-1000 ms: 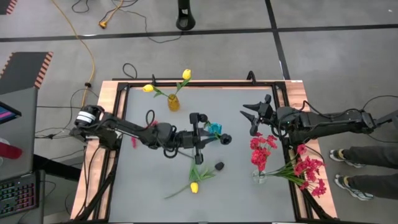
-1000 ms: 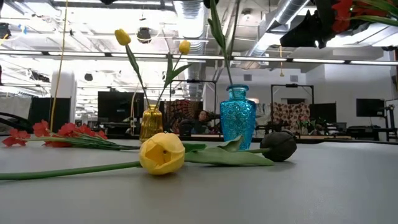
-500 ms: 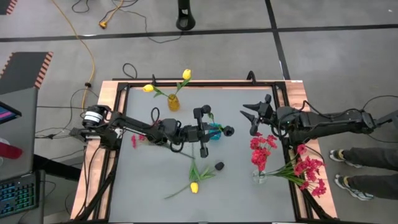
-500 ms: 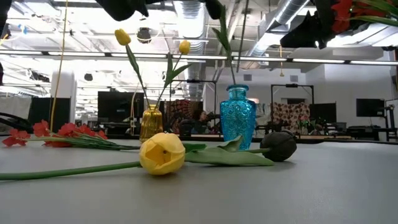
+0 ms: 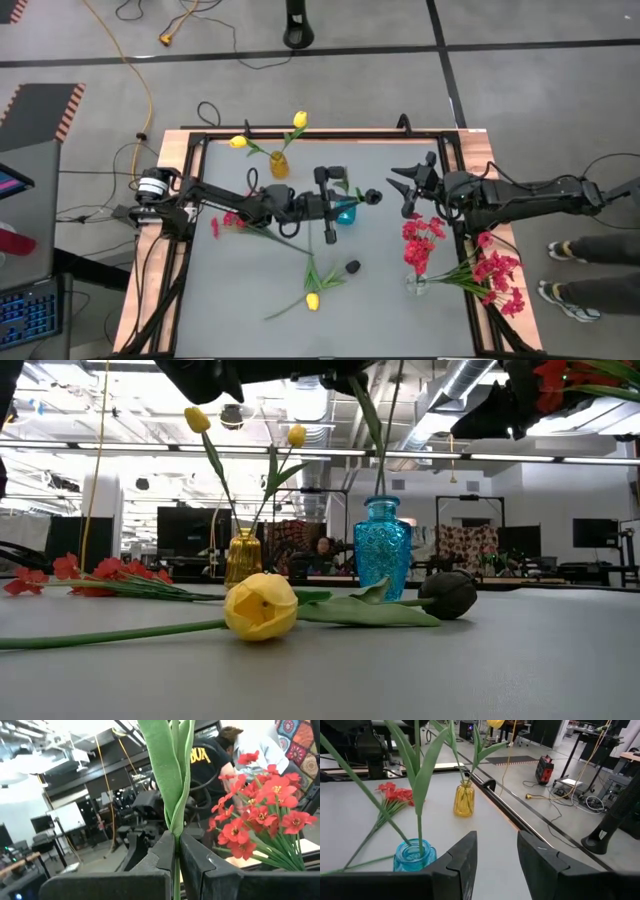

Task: Sort flowers into vase by color
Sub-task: Put the left black flower into the blue vase

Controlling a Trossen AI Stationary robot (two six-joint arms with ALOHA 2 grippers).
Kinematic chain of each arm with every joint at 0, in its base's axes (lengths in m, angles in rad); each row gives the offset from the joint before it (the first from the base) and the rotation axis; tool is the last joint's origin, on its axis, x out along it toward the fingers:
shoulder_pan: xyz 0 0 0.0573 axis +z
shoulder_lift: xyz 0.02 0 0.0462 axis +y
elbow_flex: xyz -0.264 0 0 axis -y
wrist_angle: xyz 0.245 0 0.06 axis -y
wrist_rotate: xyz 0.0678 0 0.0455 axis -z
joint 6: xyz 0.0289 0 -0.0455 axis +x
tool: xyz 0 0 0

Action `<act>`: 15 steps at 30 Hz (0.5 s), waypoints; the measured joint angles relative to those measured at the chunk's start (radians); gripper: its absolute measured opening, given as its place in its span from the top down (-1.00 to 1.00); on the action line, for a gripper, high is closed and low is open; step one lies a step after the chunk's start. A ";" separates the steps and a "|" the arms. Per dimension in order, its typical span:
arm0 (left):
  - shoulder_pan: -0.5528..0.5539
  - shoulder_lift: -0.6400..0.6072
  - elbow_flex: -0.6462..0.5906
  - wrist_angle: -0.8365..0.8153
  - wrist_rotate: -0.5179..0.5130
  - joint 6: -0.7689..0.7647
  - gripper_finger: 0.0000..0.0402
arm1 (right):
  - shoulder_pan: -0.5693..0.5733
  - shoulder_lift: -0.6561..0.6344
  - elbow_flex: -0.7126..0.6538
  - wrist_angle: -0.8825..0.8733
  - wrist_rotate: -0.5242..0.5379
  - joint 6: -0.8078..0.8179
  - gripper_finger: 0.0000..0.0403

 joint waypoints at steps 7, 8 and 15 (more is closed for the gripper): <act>0.031 0.000 0.000 -0.065 -0.001 -0.105 0.99 | 0.000 0.000 0.000 0.000 0.000 0.000 0.18; 0.034 0.000 0.000 -0.078 -0.006 -0.117 0.99 | 0.000 0.000 0.000 0.000 0.000 0.000 0.18; 0.048 0.000 0.000 -0.160 -0.096 -0.206 0.95 | 0.000 0.000 0.000 0.000 0.000 0.000 0.18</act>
